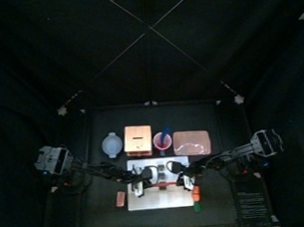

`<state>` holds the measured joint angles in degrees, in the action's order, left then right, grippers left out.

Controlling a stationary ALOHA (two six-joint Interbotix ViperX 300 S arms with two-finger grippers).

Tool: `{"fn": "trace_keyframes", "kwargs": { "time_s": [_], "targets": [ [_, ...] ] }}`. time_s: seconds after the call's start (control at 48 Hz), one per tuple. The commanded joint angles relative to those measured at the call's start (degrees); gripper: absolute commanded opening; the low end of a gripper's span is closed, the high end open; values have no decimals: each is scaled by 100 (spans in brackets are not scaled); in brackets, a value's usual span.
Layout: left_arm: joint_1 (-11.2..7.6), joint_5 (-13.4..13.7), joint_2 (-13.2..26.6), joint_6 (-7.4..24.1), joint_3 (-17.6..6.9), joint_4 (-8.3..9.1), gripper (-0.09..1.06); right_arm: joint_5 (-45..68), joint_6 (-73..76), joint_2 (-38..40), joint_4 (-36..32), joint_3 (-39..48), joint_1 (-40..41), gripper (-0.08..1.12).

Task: Place sushi on board then cut the sushi with the knife then place the pieces on the plate
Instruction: Cut the sushi into 4 pieces

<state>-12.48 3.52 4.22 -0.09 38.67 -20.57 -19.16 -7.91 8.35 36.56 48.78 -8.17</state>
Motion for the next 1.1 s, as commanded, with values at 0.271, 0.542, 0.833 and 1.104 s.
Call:
{"fn": "trace_keyframes", "kwargs": {
  "time_s": [0.271,0.542,0.833,1.104],
  "targets": [
    [-79,-97,70,26,44,9,44,-70,35,18,-26,132,-44,30],
    [-70,-132,114,35,26,70,44,-26,26,9,-35,132,-26,30],
    [-62,-141,18,35,-9,229,44,-18,26,114,-79,97,-26,30],
    [-62,-132,-79,35,-9,237,44,-18,26,211,-79,105,-26,30]
  ]
}}
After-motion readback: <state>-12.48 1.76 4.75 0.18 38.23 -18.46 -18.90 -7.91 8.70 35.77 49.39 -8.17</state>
